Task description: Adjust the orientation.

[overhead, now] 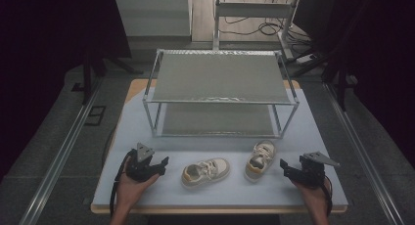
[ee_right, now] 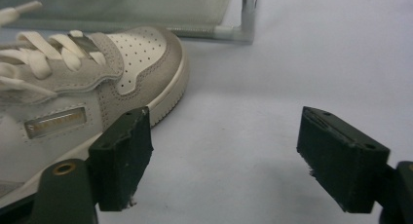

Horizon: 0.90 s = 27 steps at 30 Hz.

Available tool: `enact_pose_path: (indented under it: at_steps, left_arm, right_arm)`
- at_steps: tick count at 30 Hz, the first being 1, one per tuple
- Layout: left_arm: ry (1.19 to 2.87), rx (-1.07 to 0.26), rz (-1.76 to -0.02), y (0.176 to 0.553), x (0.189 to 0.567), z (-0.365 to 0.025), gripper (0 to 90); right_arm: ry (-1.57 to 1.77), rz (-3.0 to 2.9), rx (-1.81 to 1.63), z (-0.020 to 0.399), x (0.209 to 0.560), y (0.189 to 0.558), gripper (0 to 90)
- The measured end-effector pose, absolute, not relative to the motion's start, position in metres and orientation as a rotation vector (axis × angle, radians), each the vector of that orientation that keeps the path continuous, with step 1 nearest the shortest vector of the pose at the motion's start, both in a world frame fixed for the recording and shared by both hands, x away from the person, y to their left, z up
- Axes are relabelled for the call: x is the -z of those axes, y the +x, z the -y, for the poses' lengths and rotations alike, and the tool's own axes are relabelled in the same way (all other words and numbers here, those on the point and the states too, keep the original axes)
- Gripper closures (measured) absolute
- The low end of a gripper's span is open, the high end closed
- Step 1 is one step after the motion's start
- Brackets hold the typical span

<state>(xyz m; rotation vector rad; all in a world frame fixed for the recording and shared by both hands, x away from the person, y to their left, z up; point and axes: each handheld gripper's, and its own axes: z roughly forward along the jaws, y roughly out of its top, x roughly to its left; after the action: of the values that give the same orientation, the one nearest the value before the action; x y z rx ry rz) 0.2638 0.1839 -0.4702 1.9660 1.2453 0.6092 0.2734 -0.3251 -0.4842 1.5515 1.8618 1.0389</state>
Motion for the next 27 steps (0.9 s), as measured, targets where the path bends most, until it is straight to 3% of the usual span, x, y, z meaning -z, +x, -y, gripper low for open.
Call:
enact_pose_path:
  at_steps: [3, 7, 14, 23, 27]
  left_arm:
    - [1.957, -0.57, -1.255, 0.264, 0.47, -0.185, 36.2]
    - [1.989, -0.427, -1.261, 0.268, 0.477, -0.188, 41.2]
    - [1.963, -0.444, -1.244, 0.259, 0.471, -0.188, 49.6]
    - [1.985, -0.453, -1.18, 0.251, 0.459, -0.189, 68.2]
    - [2.002, -0.462, -1.156, 0.25, 0.457, -0.187, 64.3]
  right_arm:
    - [1.551, -1.836, -1.076, 0.329, 0.484, 0.272, 27.1]
    - [1.536, -1.861, -1.117, 0.329, 0.481, 0.268, 41.8]
    - [1.444, -1.903, -1.232, 0.328, 0.462, 0.255, 69.9]
    - [1.26, -1.997, -1.379, 0.291, 0.438, 0.241, 86.8]
    - [1.192, -2.069, -1.394, 0.27, 0.438, 0.238, 89.3]
